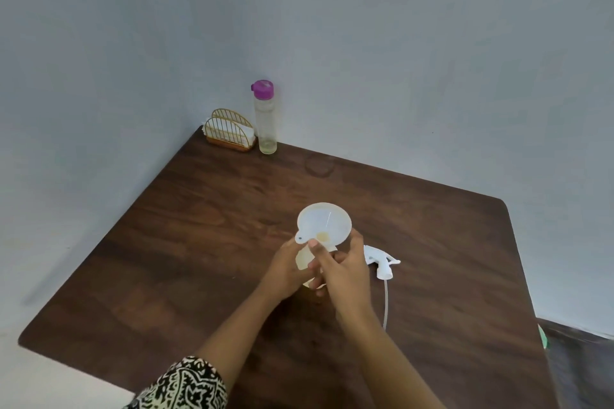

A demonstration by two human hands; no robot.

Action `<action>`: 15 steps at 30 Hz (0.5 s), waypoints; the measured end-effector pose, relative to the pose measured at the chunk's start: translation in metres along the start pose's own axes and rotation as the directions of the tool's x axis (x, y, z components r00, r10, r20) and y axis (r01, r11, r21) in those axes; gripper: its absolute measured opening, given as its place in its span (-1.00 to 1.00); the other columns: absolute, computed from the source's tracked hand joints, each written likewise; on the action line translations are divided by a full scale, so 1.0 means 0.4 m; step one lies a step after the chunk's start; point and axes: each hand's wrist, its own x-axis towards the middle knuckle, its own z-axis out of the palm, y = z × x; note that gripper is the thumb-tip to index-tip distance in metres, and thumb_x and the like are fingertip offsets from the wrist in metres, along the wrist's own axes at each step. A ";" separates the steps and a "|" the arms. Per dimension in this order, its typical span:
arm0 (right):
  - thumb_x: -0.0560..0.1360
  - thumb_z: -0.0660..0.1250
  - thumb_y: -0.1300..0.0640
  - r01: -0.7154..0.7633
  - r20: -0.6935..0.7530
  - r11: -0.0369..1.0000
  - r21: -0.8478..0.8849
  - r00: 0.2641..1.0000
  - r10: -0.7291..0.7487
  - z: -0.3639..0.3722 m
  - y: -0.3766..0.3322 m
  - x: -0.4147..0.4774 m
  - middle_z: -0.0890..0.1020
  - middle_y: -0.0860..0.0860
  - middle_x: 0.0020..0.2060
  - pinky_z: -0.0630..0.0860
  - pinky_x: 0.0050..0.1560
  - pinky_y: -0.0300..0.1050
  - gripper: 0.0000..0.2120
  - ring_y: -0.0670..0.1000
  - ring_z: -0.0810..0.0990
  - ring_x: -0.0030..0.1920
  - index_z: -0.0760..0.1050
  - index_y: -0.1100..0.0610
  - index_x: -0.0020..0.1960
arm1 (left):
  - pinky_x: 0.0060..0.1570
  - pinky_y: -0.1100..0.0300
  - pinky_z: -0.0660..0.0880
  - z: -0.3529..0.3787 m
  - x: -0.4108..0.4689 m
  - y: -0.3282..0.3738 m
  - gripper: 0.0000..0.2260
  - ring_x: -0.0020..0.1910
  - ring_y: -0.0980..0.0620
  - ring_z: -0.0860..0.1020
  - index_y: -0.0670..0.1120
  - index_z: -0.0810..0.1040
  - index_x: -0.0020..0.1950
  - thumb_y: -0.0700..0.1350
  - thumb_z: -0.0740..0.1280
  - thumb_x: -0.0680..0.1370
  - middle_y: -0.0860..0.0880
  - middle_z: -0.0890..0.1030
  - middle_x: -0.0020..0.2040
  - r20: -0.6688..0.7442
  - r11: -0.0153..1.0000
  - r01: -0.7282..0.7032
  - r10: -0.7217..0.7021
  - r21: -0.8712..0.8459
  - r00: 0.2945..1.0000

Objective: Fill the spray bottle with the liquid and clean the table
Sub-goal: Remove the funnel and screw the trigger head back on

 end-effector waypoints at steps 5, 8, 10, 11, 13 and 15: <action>0.50 0.28 0.24 -0.069 0.108 0.996 -0.055 0.991 0.074 -0.031 -0.033 0.017 0.64 0.05 -0.32 0.43 -0.50 -0.22 -0.55 0.03 0.53 -0.49 0.29 -0.06 0.32 | 0.16 0.10 0.52 -0.001 -0.007 -0.004 -0.51 0.15 0.01 0.57 0.00 0.48 0.22 0.09 0.41 0.33 -0.01 0.61 0.17 -0.018 0.995 0.020 -0.022 -0.100 1.000; 0.51 0.20 0.25 -0.060 0.173 0.993 -0.103 0.982 0.077 -0.053 -0.060 0.036 0.57 0.09 -0.40 0.32 -0.55 -0.28 -0.70 -0.01 0.44 -0.55 0.42 0.00 0.20 | 0.07 0.29 0.47 -0.001 -0.001 -0.012 -0.54 0.16 0.04 0.54 0.03 0.45 0.23 -0.01 0.52 0.39 0.05 0.57 0.16 0.002 0.995 0.033 -0.033 -0.093 0.999; 0.51 0.16 0.24 -0.035 0.204 0.977 -0.213 0.976 0.079 -0.075 -0.079 0.063 0.52 0.07 -0.44 0.26 -0.54 -0.29 -0.77 -0.04 0.36 -0.57 0.51 0.03 0.07 | 0.14 0.27 0.45 0.000 0.002 -0.012 -0.53 0.20 0.05 0.52 0.07 0.42 0.25 -0.06 0.53 0.41 0.08 0.55 0.20 -0.001 0.994 0.028 -0.028 -0.103 1.000; 0.51 0.15 0.22 -0.019 0.230 0.961 -0.276 0.970 0.085 -0.087 -0.089 0.081 0.50 0.06 -0.44 0.23 -0.52 -0.27 -0.80 -0.05 0.33 -0.56 0.53 0.06 -0.01 | 0.18 0.22 0.45 0.001 0.003 -0.012 -0.52 0.21 0.05 0.51 0.09 0.42 0.25 -0.06 0.53 0.41 0.08 0.54 0.21 -0.004 0.994 0.022 -0.022 -0.108 1.000; 0.52 0.16 0.19 0.016 0.287 0.931 -0.364 0.953 0.095 -0.108 -0.108 0.117 0.46 0.03 -0.44 0.19 -0.47 -0.21 -0.82 -0.07 0.28 -0.54 0.54 0.10 -0.13 | 0.21 0.16 0.44 0.003 0.001 -0.010 -0.51 0.21 0.07 0.49 0.09 0.41 0.27 -0.06 0.52 0.41 0.09 0.52 0.23 -0.009 0.995 0.024 -0.025 -0.099 1.000; 0.55 0.20 0.12 0.056 0.315 0.920 -0.388 0.946 0.075 -0.123 -0.127 0.148 0.43 -0.02 -0.45 0.19 -0.46 -0.22 -0.81 -0.09 0.27 -0.53 0.58 0.06 0.01 | 0.26 0.09 0.45 0.007 0.002 -0.011 -0.48 0.25 0.04 0.47 0.04 0.43 0.33 -0.03 0.52 0.42 0.05 0.51 0.29 -0.017 0.997 0.033 -0.034 -0.077 0.999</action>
